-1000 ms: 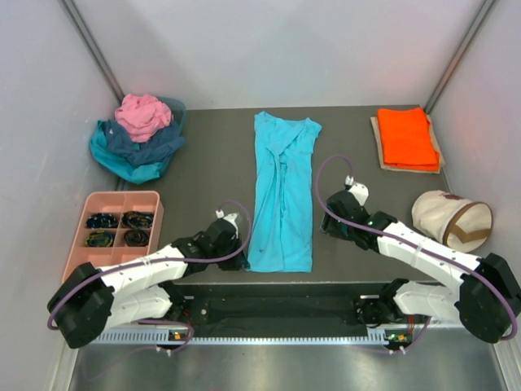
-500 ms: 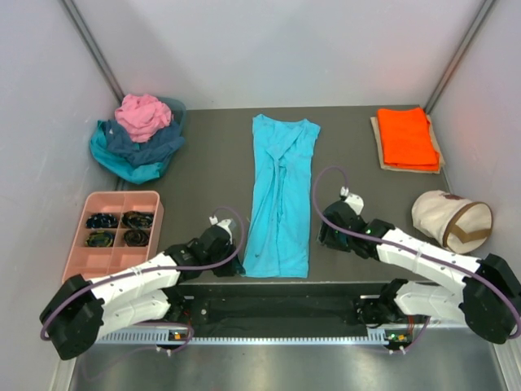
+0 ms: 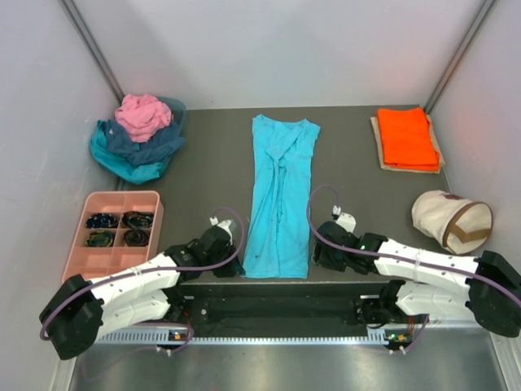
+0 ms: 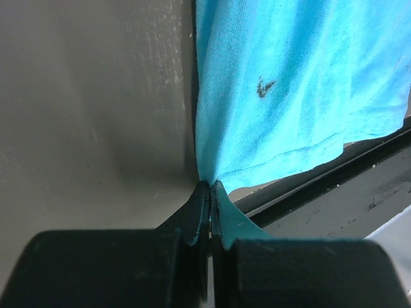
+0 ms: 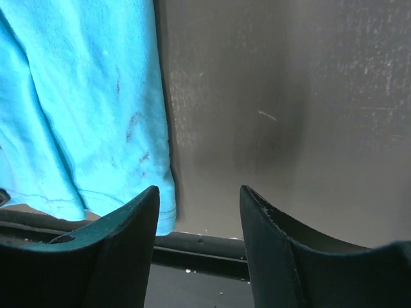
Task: Fold and stack the t-shirts
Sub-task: Fold the tshirt
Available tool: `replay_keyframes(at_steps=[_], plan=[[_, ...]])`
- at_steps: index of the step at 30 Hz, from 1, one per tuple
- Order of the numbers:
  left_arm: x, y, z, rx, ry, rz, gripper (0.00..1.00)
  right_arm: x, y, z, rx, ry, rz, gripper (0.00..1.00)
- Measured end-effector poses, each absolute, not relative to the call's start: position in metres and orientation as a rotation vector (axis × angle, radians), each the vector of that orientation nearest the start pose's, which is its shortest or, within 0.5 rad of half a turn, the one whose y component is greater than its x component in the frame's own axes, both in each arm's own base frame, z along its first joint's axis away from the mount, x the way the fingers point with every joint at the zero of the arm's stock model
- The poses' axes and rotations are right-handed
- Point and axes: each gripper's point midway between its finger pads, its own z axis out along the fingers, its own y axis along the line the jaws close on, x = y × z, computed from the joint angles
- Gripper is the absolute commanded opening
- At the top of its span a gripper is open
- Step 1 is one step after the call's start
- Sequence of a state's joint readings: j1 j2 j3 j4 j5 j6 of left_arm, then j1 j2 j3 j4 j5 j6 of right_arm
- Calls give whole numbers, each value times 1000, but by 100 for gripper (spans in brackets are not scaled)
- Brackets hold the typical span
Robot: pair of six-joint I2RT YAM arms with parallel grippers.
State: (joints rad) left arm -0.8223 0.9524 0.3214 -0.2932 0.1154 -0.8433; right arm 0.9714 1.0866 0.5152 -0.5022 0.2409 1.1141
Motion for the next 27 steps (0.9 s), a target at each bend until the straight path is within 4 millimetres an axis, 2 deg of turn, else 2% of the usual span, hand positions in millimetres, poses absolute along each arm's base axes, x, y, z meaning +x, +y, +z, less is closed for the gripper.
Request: replay_keyframes(at_steps=[8, 15, 17, 21, 22, 23, 25, 27], plan=[[115, -200, 20, 29, 2688, -772, 0, 139, 204, 28, 284, 2650, 462, 51], [114, -201, 20, 33, 2689, -774, 0, 139, 229, 24, 261, 2654, 544, 50], [114, -201, 20, 33, 2691, -773, 0, 139, 236, 24, 250, 2655, 568, 46], [113, -199, 20, 33, 2696, -768, 0, 134, 245, 21, 228, 2669, 589, 26], [112, -198, 20, 33, 2698, -766, 0, 132, 246, 21, 225, 2674, 589, 16], [112, -198, 21, 33, 2697, -767, 0, 130, 246, 20, 223, 2679, 586, 13], [111, -198, 22, 34, 2692, -772, 0, 127, 245, 18, 219, 2690, 577, 0], [111, -198, 23, 35, 2690, -778, 0, 124, 244, 16, 218, 2700, 564, 0]])
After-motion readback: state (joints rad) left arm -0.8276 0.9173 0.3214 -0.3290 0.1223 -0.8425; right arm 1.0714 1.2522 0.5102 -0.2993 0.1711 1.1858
